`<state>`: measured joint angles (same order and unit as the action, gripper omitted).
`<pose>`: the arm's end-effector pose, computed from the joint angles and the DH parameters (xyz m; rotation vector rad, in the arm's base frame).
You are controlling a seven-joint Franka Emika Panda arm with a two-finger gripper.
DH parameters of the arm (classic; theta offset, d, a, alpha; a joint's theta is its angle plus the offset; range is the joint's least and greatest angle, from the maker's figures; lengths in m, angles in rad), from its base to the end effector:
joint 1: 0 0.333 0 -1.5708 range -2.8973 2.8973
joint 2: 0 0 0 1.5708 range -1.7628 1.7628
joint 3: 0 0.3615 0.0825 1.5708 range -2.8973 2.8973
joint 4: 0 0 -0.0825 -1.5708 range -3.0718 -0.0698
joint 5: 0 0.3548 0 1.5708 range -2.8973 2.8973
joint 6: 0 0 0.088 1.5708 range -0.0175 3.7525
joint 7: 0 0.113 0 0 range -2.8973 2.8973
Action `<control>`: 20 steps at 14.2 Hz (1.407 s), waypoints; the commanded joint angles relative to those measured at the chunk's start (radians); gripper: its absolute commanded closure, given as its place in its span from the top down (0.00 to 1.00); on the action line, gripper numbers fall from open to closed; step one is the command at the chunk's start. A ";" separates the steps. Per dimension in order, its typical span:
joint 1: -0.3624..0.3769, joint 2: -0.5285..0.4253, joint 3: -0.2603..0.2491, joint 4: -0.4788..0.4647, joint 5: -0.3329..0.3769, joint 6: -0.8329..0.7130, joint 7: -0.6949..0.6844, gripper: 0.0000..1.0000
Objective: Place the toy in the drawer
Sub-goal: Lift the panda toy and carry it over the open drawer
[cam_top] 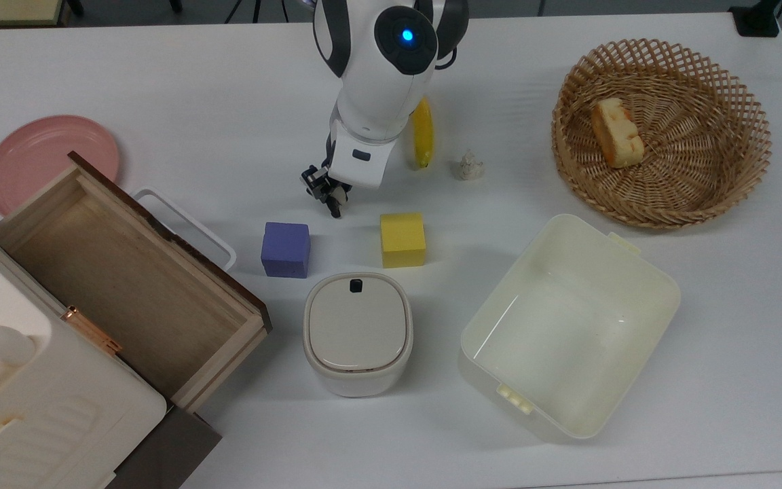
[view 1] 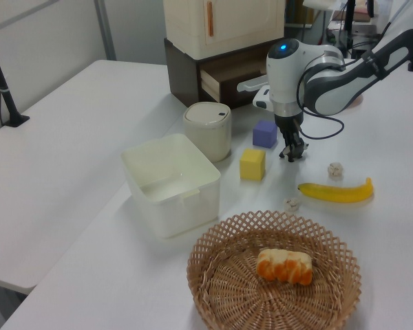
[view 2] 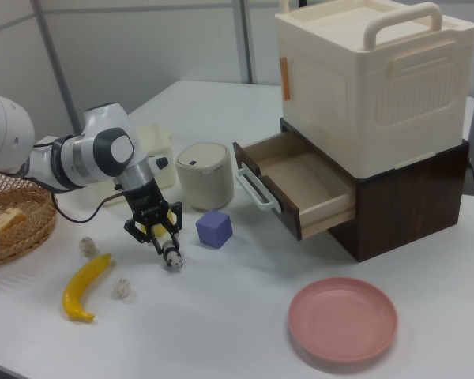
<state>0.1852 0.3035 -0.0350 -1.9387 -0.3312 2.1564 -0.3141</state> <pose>0.5907 0.0759 0.3793 2.7119 0.9314 -0.1559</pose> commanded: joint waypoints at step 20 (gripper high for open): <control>-0.114 0.072 -0.117 0.425 -0.274 0.279 -0.049 0.12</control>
<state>0.1046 0.3314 -0.1443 -1.5272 -0.5478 2.3450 -0.3476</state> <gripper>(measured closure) 0.586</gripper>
